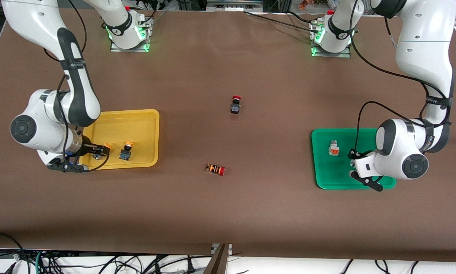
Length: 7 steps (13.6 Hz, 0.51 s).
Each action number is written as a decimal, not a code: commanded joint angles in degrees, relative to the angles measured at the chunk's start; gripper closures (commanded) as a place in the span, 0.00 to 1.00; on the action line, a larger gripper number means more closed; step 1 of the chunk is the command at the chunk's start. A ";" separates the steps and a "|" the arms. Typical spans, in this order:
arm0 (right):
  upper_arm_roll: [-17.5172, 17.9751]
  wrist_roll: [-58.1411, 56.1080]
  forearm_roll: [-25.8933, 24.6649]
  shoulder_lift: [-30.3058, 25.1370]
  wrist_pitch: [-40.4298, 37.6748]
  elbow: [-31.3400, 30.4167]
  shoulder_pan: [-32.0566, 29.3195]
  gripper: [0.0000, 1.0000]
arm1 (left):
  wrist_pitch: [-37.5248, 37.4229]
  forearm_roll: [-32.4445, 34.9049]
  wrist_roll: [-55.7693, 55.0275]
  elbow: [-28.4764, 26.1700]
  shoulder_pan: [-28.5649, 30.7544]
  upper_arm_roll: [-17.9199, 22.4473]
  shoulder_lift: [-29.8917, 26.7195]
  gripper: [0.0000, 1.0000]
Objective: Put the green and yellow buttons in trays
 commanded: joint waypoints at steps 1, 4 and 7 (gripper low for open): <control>-1.84 -1.16 0.91 -3.98 -5.34 2.35 0.15 0.00 | -0.31 0.67 0.61 -0.91 0.15 -0.81 -2.18 0.00; -4.57 -1.86 0.73 -4.69 -17.01 12.00 0.15 0.00 | -5.75 -0.03 -1.84 -0.11 -0.37 -0.99 -8.76 0.00; -5.19 -1.69 0.64 -4.87 -28.70 21.33 0.24 0.00 | -11.29 -0.21 -10.98 0.24 -0.46 -1.25 -15.97 0.00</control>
